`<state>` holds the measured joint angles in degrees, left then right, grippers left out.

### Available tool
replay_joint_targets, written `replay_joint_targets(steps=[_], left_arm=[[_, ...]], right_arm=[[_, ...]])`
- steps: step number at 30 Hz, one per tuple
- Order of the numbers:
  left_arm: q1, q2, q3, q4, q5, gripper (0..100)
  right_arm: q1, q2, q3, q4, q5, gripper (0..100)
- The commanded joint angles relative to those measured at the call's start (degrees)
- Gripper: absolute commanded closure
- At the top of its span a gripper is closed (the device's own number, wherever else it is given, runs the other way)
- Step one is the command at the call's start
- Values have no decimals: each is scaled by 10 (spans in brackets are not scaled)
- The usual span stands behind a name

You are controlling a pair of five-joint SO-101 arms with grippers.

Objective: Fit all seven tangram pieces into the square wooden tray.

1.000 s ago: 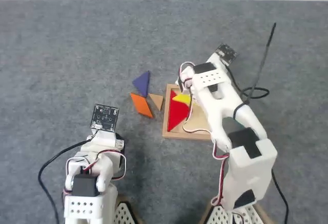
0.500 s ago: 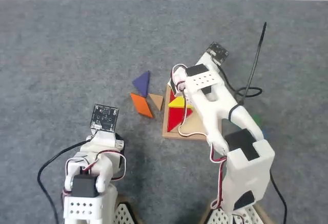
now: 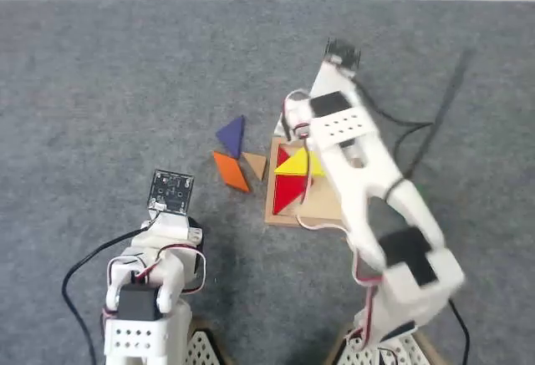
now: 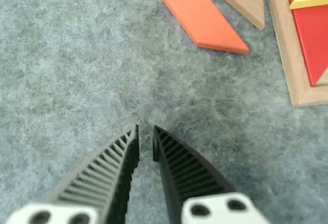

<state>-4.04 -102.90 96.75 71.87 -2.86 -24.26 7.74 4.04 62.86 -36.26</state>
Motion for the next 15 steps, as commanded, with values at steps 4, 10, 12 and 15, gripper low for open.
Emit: replay_joint_targets(steps=[4,10,12,15], left_arm=[[-3,-10,-3,3,-4,953],[-3,-10,-3,3,-4,953],[-3,-10,-3,3,-4,953],[-3,-10,-3,3,-4,953]], right_arm=[[8,-145,64,4,237,824],[7,-121,162,-212,339,972],[4,-95,167,-251,393,995],[4,-50,144,-258,440,991]])
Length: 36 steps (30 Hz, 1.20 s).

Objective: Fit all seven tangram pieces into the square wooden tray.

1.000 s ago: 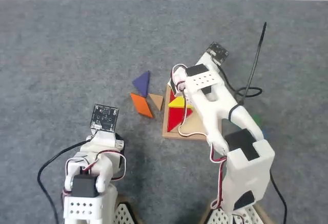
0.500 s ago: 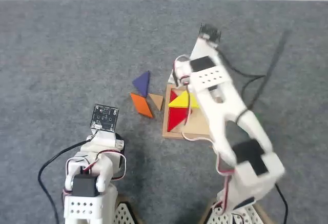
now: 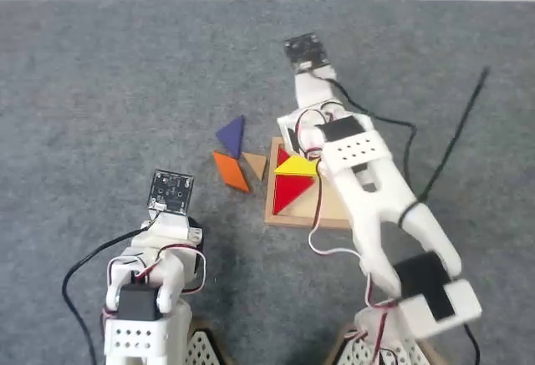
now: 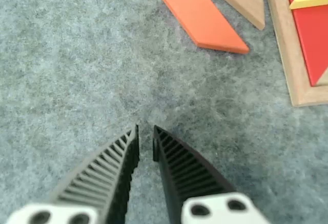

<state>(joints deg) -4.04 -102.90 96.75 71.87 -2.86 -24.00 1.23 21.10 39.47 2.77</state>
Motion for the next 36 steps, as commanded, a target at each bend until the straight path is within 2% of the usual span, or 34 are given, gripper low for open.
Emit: replay_joint_targets(steps=[1,9,17,27,36], left_arm=[[-3,-10,-3,3,-4,953],[-3,-10,-3,3,-4,953],[-3,-10,-3,3,-4,953],[-3,-10,-3,3,-4,953],[-3,-10,-3,3,-4,953]], right_arm=[[1,32,-40,-18,55,991],[3,121,-101,5,62,991],[8,128,-94,7,62,991],[81,128,-83,23,62,991],[89,125,-81,35,57,991]])
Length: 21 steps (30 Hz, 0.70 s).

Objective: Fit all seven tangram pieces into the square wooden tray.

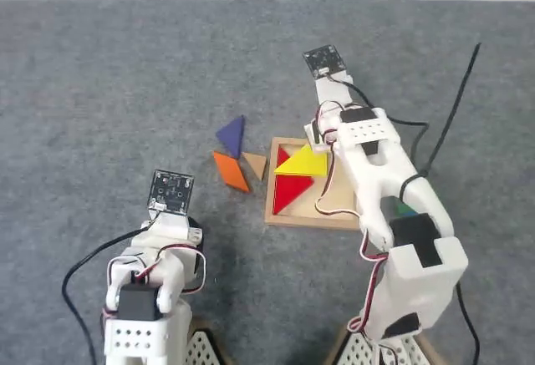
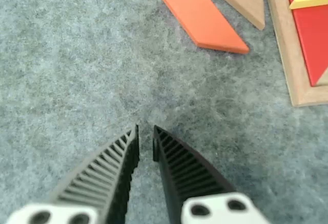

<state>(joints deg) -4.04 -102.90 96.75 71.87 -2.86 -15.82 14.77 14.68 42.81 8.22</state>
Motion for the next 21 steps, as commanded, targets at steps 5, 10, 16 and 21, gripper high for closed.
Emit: replay_joint_targets(steps=[5,10,16,21], left_arm=[[-3,-10,-3,3,-4,953],[-3,-10,-3,3,-4,953],[-3,-10,-3,3,-4,953],[-3,-10,-3,3,-4,953]], right_arm=[[-12,-8,-39,-38,2,991],[-34,9,-35,-65,6,991],[-26,47,-36,-75,8,991],[14,28,-32,-36,3,991]])
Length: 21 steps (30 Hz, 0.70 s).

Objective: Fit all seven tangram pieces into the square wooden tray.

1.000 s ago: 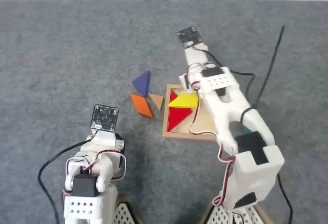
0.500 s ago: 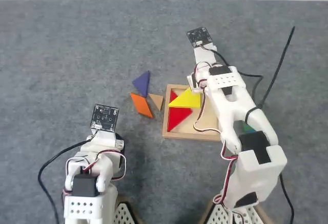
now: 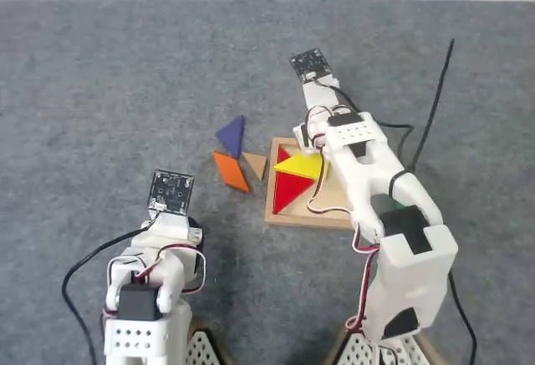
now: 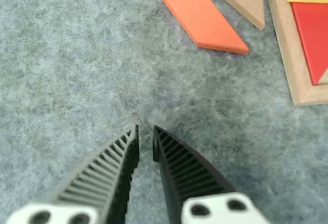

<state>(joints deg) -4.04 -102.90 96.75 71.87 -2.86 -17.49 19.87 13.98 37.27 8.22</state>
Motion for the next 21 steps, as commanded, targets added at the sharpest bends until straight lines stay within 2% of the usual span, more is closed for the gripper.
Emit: replay_joint_targets(steps=[1,11,18,21], left_arm=[[-3,-10,-3,3,-4,953],[-3,-10,-3,3,-4,953],[-3,-10,-3,3,-4,953],[-3,-10,-3,3,-4,953]], right_arm=[[37,-29,-25,23,3,991],[68,-96,31,27,2,991],[61,-228,119,-7,-12,992],[27,-304,164,-21,-29,992]])
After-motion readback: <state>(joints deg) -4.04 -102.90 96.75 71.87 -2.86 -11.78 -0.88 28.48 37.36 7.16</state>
